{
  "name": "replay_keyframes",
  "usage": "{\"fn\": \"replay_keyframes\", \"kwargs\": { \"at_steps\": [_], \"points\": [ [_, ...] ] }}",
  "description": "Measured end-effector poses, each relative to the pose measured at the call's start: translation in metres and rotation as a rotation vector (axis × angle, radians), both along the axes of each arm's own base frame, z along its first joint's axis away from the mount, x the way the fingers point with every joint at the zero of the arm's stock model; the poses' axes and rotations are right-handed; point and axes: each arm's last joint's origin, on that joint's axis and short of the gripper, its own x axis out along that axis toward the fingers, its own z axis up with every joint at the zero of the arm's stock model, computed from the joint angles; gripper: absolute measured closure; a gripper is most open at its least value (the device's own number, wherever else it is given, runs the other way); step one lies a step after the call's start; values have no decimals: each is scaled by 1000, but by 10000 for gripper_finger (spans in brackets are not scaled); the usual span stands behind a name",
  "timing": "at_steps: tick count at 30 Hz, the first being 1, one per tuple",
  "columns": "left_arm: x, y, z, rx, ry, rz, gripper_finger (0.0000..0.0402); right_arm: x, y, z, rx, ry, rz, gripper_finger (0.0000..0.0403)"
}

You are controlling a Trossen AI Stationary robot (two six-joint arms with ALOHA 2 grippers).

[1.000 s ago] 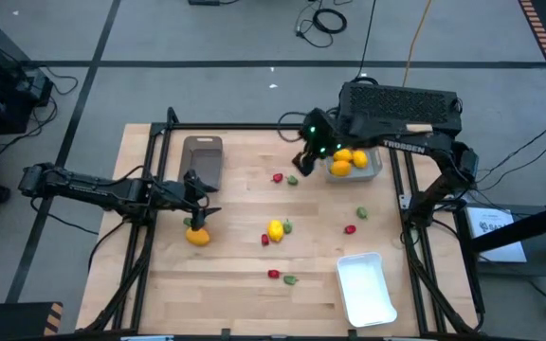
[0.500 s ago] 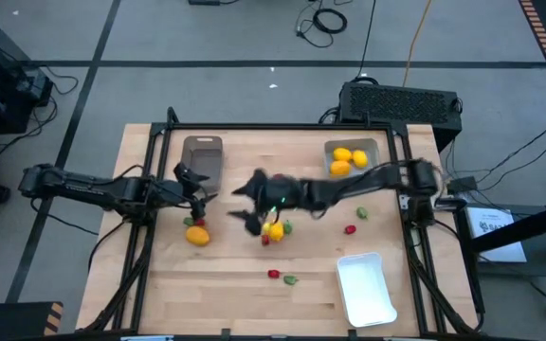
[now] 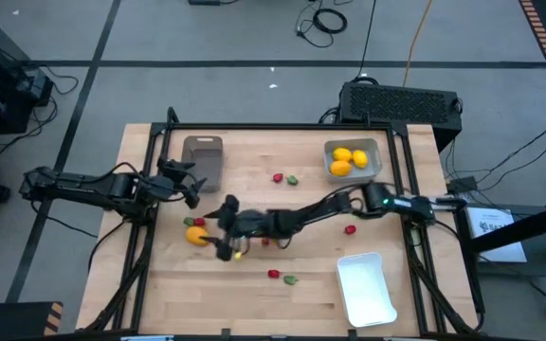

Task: Sort produce into baskets
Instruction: Put the left yellow lemon into the gray bin

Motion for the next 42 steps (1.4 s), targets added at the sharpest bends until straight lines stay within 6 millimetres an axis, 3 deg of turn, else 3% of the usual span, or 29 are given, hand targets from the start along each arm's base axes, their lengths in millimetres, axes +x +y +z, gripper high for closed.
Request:
{"fn": "replay_keyframes", "kwargs": {
  "at_steps": [5,12,30,35,42],
  "points": [
    [0,0,0,6,-1,-2,92,29,9,2,-35,135,-125,101],
    [0,0,1,8,-2,0,92,51,18,-1,77,114,-138,101],
    [1,0,2,32,-1,-13,92,53,28,-44,-6,157,-145,101],
    [2,0,2,45,3,-20,92,52,27,-67,-13,203,-145,101],
    [2,0,3,50,5,-22,92,53,25,-68,-25,201,-185,101]
  ]
}}
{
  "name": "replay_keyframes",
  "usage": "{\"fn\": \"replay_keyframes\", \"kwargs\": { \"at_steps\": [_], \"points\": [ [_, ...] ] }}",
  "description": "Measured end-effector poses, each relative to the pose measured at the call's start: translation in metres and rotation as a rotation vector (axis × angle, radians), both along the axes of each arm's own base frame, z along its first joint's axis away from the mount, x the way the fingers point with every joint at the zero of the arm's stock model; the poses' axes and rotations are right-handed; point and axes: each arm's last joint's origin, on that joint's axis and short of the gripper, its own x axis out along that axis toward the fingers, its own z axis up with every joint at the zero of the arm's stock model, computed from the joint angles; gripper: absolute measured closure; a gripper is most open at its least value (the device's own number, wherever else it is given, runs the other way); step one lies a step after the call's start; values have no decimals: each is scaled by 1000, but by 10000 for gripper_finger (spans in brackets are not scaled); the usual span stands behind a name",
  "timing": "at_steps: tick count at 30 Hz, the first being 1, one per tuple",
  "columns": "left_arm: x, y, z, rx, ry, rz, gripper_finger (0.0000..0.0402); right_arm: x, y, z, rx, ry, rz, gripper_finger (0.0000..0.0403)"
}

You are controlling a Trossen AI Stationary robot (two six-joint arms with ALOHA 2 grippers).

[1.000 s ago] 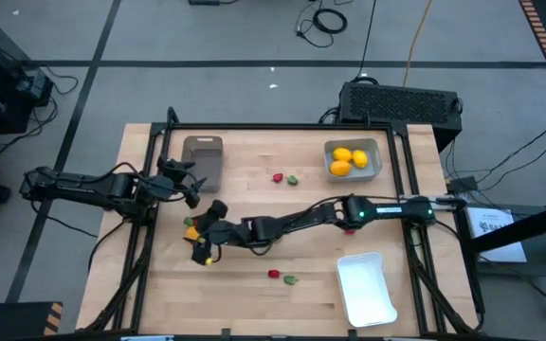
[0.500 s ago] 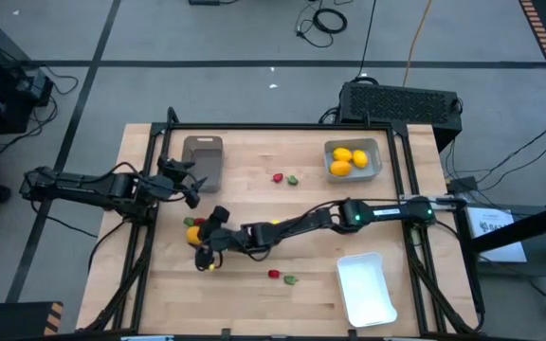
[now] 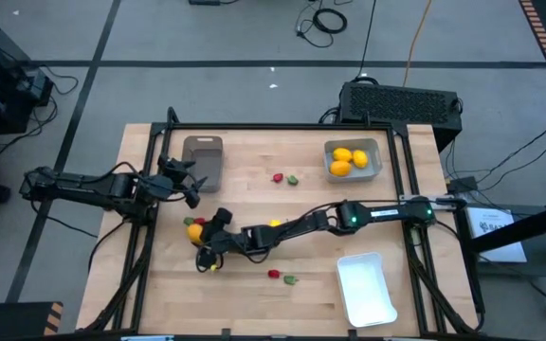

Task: Sort produce into baskets
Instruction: Put the left yellow lemon into the gray bin

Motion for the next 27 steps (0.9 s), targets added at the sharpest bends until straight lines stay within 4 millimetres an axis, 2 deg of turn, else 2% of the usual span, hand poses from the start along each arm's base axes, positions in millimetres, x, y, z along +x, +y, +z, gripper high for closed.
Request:
{"fn": "replay_keyframes", "kwargs": {
  "at_steps": [7,16,19,23,25,27],
  "points": [
    [0,0,0,0,0,0,92,0,-1,-1,5,10,14,106],
    [0,0,0,0,-4,0,92,0,-3,-2,40,21,29,169],
    [0,0,0,0,-4,0,92,0,-2,0,28,20,37,179],
    [0,0,0,0,-4,0,92,-5,-2,21,-39,89,67,173],
    [0,0,0,0,-3,0,92,-11,-3,42,-64,147,76,169],
    [0,0,0,0,-3,0,92,-19,-5,75,-78,183,79,167]
  ]
}}
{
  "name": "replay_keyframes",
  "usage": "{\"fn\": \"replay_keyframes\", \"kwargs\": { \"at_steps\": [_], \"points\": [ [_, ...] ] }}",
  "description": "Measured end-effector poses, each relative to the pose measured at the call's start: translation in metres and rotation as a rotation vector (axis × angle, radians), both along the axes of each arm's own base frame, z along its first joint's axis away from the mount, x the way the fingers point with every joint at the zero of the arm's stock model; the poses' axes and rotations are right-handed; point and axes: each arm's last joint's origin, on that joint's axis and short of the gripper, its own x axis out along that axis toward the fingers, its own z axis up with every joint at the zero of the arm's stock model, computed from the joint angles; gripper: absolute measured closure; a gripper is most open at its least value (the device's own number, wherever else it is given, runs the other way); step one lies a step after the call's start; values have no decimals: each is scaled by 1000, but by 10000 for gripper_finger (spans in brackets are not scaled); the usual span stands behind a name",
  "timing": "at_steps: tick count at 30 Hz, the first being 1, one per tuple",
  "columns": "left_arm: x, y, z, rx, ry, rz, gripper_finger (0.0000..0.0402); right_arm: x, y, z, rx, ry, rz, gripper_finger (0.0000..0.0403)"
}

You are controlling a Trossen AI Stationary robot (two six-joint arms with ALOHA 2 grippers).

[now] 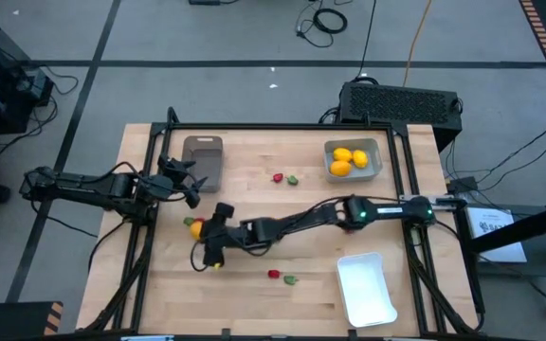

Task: Sort produce into baskets
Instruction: Put the left yellow lemon into the gray bin

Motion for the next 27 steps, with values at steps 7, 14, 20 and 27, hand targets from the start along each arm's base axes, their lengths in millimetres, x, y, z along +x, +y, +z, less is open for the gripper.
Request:
{"fn": "replay_keyframes", "kwargs": {
  "at_steps": [7,14,20,27],
  "points": [
    [0,0,0,0,2,0,92,-45,-15,77,-30,217,-29,166],
    [0,0,0,-1,-1,1,92,-109,-46,150,-1,405,-143,165],
    [0,0,0,-2,-5,1,92,-145,-78,160,-41,612,-319,165],
    [0,0,0,-7,-7,2,92,-167,-118,161,-87,725,-492,165]
  ]
}}
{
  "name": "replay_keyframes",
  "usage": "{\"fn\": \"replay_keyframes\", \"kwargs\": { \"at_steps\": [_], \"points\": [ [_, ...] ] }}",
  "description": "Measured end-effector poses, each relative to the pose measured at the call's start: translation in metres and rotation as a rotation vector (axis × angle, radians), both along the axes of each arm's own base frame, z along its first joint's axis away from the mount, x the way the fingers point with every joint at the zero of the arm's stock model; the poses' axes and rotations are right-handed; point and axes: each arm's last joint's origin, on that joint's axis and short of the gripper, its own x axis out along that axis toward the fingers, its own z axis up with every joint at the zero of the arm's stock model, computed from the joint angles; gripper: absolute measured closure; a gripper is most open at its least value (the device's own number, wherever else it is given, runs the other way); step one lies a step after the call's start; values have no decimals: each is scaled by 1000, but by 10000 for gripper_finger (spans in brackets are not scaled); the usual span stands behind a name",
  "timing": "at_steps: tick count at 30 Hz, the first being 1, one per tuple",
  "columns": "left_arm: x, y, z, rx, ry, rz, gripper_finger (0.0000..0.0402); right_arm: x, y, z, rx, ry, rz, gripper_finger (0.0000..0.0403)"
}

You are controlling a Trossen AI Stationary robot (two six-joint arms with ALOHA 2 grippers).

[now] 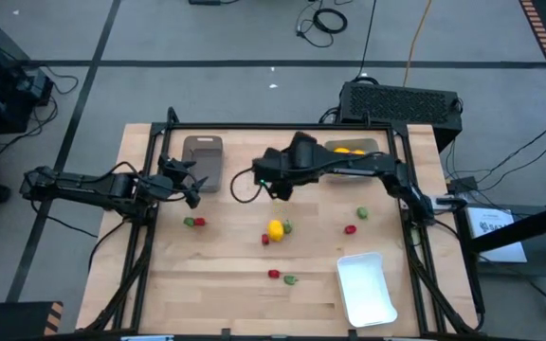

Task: Sort produce into baskets
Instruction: Put the left yellow lemon into the gray bin

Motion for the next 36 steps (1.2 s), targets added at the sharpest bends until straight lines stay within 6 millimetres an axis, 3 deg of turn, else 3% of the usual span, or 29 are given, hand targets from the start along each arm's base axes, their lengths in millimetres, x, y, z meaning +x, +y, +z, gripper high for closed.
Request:
{"fn": "replay_keyframes", "kwargs": {
  "at_steps": [6,10,14,22,28,36],
  "points": [
    [1,-1,-1,-15,7,-20,92,-26,-30,-9,4,90,-66,165],
    [2,-1,-8,-37,15,-21,92,-68,-50,-15,18,128,-180,165],
    [3,-1,-10,-43,21,-27,92,-114,-71,-26,64,15,-293,165],
    [4,-1,-8,-45,-8,-28,92,-185,-88,-60,112,-169,-448,165],
    [5,-1,-7,-45,-13,-28,92,-212,-92,-81,146,-144,-543,155],
    [5,-1,-7,-46,-22,-29,92,-216,-94,-89,164,-128,-555,101]
  ]
}}
